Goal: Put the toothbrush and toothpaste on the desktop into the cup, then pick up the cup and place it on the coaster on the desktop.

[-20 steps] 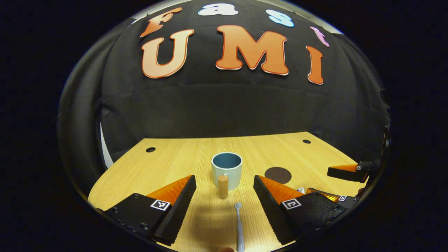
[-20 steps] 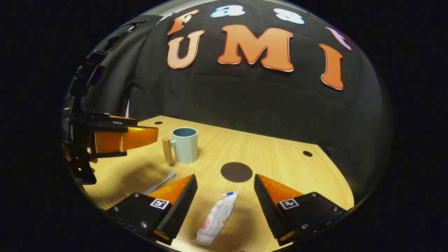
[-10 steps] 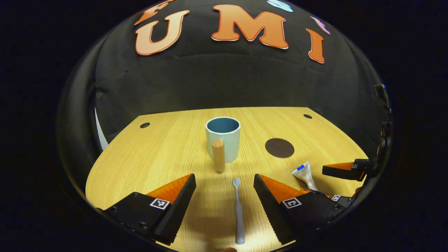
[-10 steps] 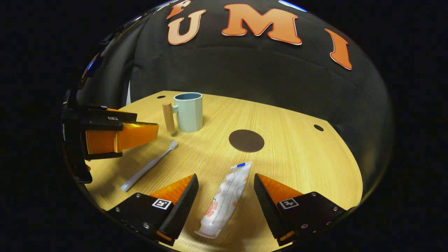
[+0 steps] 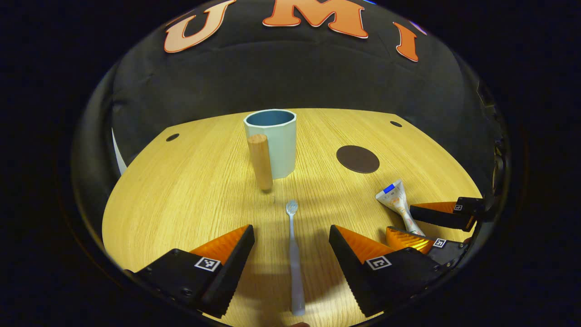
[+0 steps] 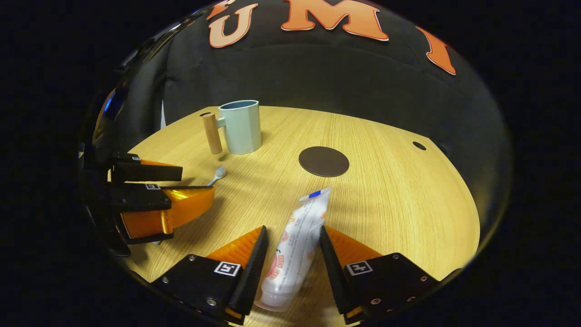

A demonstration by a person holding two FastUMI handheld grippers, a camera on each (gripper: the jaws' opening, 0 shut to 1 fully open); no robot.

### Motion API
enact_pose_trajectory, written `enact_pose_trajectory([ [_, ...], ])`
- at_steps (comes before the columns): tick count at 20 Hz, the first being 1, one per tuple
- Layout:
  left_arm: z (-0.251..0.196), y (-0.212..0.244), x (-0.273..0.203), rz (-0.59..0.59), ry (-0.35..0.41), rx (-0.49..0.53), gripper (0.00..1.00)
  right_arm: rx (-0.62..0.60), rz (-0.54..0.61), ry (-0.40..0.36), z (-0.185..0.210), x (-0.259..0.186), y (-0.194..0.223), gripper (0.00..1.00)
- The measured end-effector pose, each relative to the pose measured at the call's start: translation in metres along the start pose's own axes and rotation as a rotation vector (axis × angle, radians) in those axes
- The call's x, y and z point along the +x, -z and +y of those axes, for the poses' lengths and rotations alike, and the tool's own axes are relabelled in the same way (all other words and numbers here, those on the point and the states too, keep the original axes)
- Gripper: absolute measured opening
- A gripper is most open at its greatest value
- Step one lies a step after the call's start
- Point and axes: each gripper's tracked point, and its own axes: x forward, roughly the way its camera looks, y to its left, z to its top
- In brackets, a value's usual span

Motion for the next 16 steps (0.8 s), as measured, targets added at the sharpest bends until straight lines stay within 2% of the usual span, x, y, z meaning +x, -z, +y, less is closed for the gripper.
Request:
enact_pose_trajectory([
  [1, -0.001, 0.004, 0.002, 0.011, 0.002, -0.001, 0.96, 0.008, 0.001, -0.018, 0.001, 0.001, 0.0, 0.66],
  [2, -0.001, 0.005, 0.002, 0.024, 0.001, -0.004, 1.0, 0.004, -0.012, -0.026, 0.0, 0.001, -0.002, 0.56],
  [3, -0.001, 0.006, 0.005, 0.032, 0.004, -0.005, 1.0, 0.006, -0.01, -0.029, 0.0, 0.004, -0.001, 0.59],
  [6, 0.0, 0.01, 0.009, 0.085, 0.003, -0.023, 1.0, 0.047, 0.006, -0.054, 0.0, 0.006, -0.003, 0.45],
  [7, 0.0, 0.009, 0.011, 0.089, 0.001, -0.021, 1.0, 0.069, 0.015, -0.06, -0.004, 0.006, -0.003, 0.47],
  [9, -0.003, 0.013, 0.012, 0.112, 0.004, -0.013, 1.0, 0.115, 0.029, -0.063, -0.011, 0.006, -0.003, 0.28],
  [12, -0.004, 0.016, 0.013, 0.134, 0.005, 0.001, 1.0, 0.185, 0.045, -0.074, -0.015, 0.01, -0.004, 0.19],
  [14, -0.006, 0.016, 0.01, 0.151, 0.011, 0.006, 0.91, 0.217, 0.043, -0.073, -0.014, 0.012, -0.007, 0.15],
  [16, -0.014, 0.015, 0.008, 0.156, 0.022, 0.014, 0.78, 0.209, 0.036, -0.099, -0.008, 0.011, -0.008, 0.13],
])
